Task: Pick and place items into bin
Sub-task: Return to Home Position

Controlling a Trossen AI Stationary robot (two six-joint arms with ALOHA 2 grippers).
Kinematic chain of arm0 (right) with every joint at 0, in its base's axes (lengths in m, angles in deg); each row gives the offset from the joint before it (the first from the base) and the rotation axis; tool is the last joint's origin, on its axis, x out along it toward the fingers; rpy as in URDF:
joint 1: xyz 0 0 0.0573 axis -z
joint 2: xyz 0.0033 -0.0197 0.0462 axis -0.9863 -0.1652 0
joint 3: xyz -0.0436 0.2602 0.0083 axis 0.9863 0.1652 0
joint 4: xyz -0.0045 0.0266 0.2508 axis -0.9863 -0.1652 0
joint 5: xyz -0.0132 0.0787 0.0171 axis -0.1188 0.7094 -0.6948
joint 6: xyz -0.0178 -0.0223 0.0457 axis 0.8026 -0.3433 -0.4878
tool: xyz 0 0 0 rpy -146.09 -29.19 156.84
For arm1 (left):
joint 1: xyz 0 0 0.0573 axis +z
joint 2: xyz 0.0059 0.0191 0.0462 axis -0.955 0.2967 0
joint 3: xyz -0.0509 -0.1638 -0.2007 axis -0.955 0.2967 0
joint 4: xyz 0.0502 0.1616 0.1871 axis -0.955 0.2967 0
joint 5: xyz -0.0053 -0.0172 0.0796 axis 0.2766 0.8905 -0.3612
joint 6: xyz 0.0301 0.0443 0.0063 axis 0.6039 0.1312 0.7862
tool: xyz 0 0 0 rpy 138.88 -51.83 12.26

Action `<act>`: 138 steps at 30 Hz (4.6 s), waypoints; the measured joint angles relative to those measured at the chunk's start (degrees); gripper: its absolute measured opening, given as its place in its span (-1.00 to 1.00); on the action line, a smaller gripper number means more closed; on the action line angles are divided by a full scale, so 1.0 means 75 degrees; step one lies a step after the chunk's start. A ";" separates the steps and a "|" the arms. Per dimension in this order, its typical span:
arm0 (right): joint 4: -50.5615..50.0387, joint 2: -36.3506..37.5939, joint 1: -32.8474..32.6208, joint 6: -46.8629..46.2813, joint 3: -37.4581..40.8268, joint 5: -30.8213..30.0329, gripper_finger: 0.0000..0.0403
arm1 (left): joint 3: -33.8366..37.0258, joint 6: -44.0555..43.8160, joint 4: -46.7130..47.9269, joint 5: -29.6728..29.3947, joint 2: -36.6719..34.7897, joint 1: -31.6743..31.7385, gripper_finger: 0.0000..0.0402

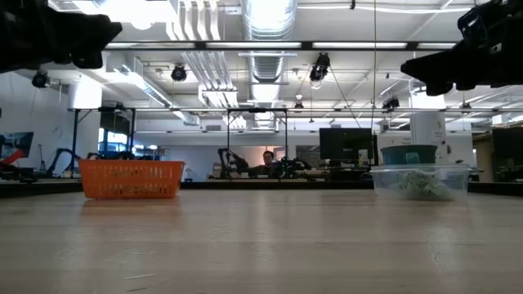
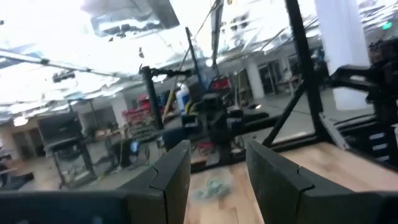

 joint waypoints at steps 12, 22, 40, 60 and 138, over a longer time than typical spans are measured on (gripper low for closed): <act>-0.0028 0.0363 0.0000 0.0128 0.0000 0.0381 -0.66 | 0.0009 -0.0179 -0.0315 0.0276 0.0495 0.0780 -0.30; -0.0348 0.0358 0.0003 0.0087 0.0000 0.0377 -0.66 | 0.0017 -0.0224 0.0807 0.0653 0.0055 0.1206 -0.30; -0.1520 0.0358 0.0003 0.0229 0.0000 0.0320 -0.66 | 0.0023 -0.0671 0.1682 0.0703 0.0139 0.1203 -0.30; -0.1563 0.0239 0.0003 0.0249 0.0000 0.0317 -0.66 | 0.0026 -0.0792 0.1630 0.0676 0.0278 0.1203 -0.30; -0.1558 0.0239 0.0006 -0.1125 -0.0003 0.0319 -0.66 | 0.0026 -0.2191 0.1563 0.0682 0.0434 0.1202 -0.30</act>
